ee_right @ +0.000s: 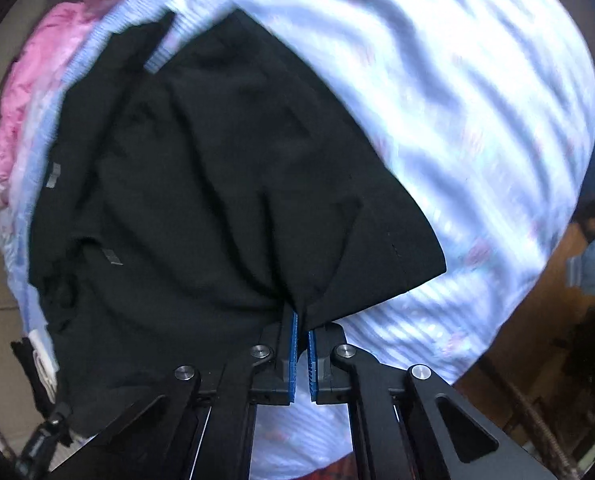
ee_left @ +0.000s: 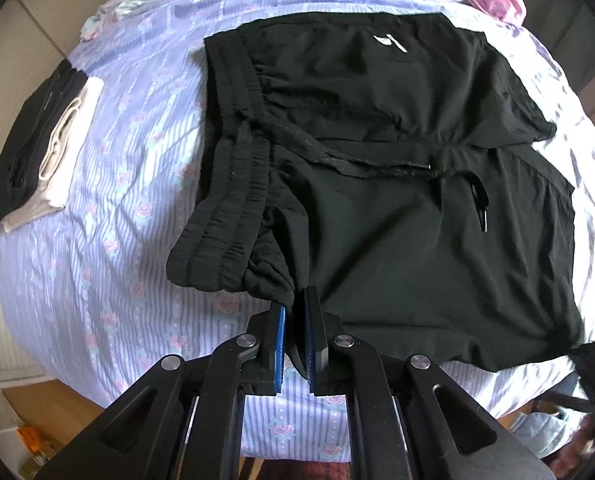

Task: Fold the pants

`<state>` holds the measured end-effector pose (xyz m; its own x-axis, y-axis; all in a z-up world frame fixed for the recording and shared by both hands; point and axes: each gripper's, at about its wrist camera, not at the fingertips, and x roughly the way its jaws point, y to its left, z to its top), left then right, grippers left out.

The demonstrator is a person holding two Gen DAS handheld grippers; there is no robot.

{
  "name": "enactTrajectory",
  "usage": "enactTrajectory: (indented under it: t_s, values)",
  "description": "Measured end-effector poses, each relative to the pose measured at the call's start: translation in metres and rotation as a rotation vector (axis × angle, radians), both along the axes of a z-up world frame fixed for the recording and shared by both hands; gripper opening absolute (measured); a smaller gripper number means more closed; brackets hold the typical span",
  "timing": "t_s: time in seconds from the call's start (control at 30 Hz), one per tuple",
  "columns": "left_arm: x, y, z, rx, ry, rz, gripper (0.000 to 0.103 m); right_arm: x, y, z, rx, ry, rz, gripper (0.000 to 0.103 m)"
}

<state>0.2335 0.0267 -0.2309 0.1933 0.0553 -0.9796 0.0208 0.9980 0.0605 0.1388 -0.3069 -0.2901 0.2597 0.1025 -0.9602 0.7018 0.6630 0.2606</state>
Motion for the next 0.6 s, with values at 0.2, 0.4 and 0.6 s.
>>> enactTrajectory:
  t_s: [0.2,0.4,0.6]
  values:
    - [0.000,0.010,0.029,-0.044,-0.043,0.040,0.009,0.025,0.013,0.110,-0.179,-0.153,0.140,0.005]
    - [0.001,0.025,0.067,-0.083,-0.124,0.090,0.002,0.058,0.024,0.179,-0.241,-0.283,0.184,0.004]
    - [0.019,0.043,0.077,-0.144,-0.172,0.160,0.002,0.091,0.025,0.186,-0.223,-0.306,0.226,0.004]
